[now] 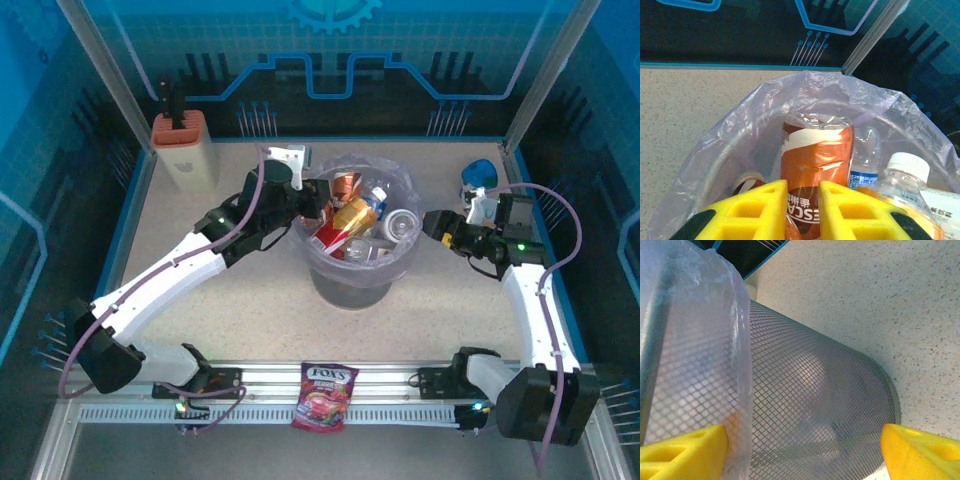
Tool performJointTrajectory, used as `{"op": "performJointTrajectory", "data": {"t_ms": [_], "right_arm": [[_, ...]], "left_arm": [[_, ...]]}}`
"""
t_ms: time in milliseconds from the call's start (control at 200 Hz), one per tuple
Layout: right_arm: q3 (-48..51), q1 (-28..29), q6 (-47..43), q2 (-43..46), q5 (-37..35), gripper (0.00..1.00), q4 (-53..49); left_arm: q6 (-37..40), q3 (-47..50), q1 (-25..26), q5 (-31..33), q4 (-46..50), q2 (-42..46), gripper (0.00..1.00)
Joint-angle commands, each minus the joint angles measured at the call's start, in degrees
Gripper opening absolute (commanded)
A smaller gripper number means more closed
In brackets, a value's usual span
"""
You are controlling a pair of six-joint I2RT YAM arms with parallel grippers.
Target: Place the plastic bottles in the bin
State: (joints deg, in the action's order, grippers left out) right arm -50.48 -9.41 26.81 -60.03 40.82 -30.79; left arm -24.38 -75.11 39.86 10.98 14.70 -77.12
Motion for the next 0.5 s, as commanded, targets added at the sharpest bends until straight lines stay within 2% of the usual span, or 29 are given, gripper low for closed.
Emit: {"op": "performJointTrajectory", "data": {"t_ms": [0, 120, 255, 495], "right_arm": [[-0.2, 1.1, 1.3, 0.5, 0.8, 0.81, 1.3], [-0.2, 1.2, 2.5, 0.6, 1.8, 0.81, 2.4], [-1.4, 0.4, 1.5, 0.4, -0.2, 0.80, 0.6], [-2.9, -2.4, 0.8, -0.1, -1.4, 0.81, 0.7]], "left_arm": [[-2.0, 1.0, 0.1, 0.3, -0.9, -2.0, 0.22], [-1.3, -0.3, 0.0, 0.5, -0.8, -2.0, 0.25], [0.3, -3.2, -0.9, -0.5, -0.3, -0.3, 0.44], [5.8, -11.2, -2.8, -2.1, 4.8, 0.1, 0.63]]}}
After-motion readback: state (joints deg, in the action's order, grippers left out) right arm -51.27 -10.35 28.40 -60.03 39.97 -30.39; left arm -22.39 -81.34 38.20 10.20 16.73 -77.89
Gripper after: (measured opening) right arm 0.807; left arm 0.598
